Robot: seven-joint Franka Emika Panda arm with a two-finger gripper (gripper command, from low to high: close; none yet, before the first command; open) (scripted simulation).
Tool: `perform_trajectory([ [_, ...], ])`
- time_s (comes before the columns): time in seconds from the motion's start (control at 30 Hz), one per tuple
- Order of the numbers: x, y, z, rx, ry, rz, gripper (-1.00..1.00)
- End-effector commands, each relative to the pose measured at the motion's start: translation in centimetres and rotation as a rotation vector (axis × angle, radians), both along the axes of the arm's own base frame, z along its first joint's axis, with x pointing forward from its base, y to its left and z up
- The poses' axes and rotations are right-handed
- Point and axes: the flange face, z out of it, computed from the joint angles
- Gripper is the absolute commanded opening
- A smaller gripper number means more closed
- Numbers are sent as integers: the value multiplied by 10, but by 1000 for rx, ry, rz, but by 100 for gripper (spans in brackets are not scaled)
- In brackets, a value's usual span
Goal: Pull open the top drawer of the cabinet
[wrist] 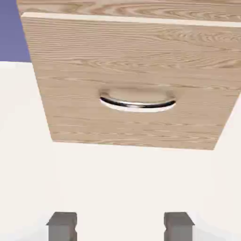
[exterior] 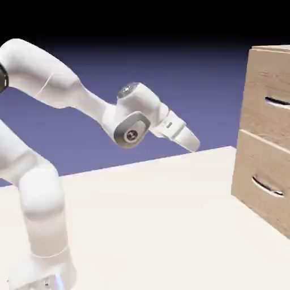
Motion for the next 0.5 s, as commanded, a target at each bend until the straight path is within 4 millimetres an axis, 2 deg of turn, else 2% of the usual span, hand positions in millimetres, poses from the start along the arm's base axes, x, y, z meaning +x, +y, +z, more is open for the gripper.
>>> perform_trajectory([
  [0.0, 0, 7, 13, -29, -24, 44, 0],
  [0.23, -16, 44, 100, -234, -207, 308, 0],
  [0.47, -44, 53, 176, -435, -403, 484, 0],
])
